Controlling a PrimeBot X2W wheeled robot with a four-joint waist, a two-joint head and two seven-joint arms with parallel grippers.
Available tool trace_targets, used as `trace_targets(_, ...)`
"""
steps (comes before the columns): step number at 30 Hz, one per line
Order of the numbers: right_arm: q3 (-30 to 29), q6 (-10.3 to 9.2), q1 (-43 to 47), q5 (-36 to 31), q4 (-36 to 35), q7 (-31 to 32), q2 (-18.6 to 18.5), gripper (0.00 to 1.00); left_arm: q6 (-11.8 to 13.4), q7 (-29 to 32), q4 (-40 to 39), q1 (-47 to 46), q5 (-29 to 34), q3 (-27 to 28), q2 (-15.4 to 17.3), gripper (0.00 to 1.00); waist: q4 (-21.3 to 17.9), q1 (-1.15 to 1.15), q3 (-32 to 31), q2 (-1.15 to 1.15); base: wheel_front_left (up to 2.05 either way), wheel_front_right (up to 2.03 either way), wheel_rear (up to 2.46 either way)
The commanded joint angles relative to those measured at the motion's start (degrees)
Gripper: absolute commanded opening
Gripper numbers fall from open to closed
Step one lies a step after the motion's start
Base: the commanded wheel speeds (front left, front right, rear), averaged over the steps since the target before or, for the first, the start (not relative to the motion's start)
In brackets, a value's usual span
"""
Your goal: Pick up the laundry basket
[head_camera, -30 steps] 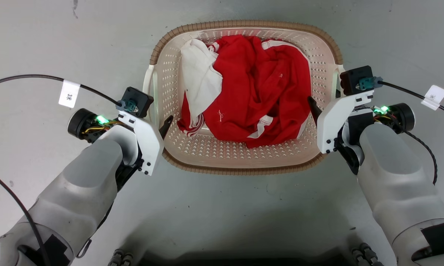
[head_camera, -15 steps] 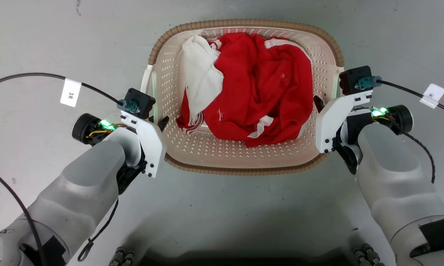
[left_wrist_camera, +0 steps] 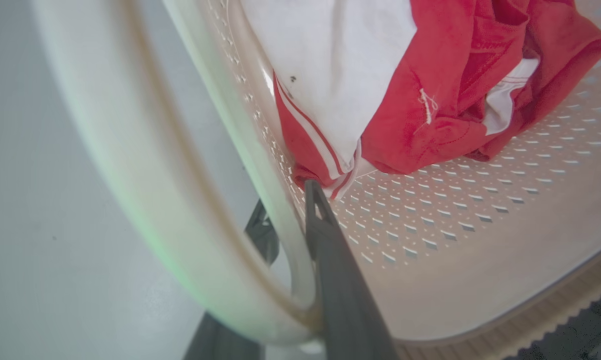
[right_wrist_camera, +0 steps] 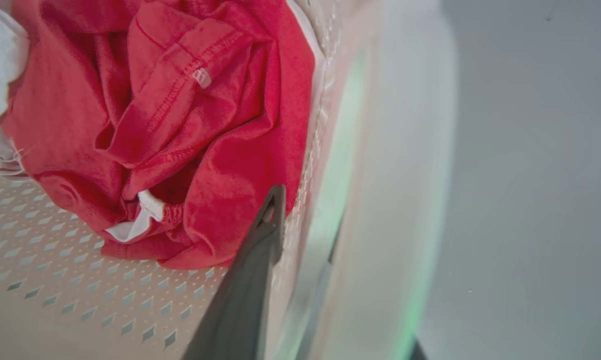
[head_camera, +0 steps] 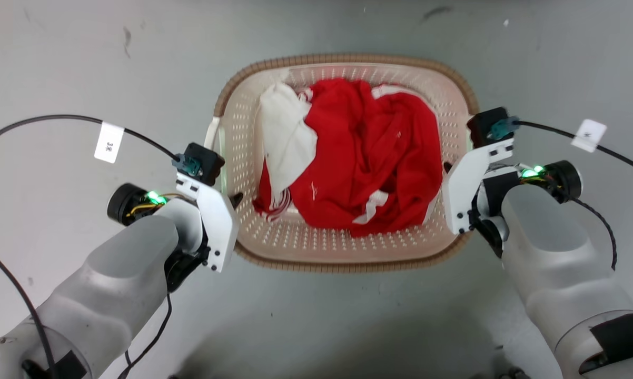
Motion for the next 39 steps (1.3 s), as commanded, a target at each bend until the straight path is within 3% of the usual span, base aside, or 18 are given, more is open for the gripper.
trace_targets(1, 2.36, 0.0, 0.91, -0.42, -0.08, 2.21, -0.74, 0.0, -0.53, 1.5, -1.2, 0.72, -0.12, -0.35, 1.13, 0.0, -0.51, 0.0, -3.56, 0.0, 0.0, 0.0, 0.0)
trace_targets(16, 12.73, 0.17, 6.04, 8.48, -2.18, 19.42, -0.6, 0.0, -0.6, 15.61, -9.26, 7.9, -4.22, -0.49, 4.42, 0.0, -0.81, 0.0, -22.38, 0.0, 0.0, 0.0, 0.0)
trace_targets(26, 17.33, 0.3, 10.56, 14.72, -4.02, 24.8, -0.65, 0.0, -0.59, 20.1, -11.29, 13.62, -7.04, -0.48, 6.58, 0.0, -2.15, 0.0, -33.82, 0.0, 0.0, 0.0, 0.0)
trace_targets(39, 20.95, 0.31, 14.77, 19.52, -2.7, 30.35, -0.55, 0.0, -0.6, 25.44, -14.34, 18.6, -8.83, -0.41, 7.09, 0.0, -3.98, 0.0, -41.78, 0.0, 0.0, 0.0, 0.0)
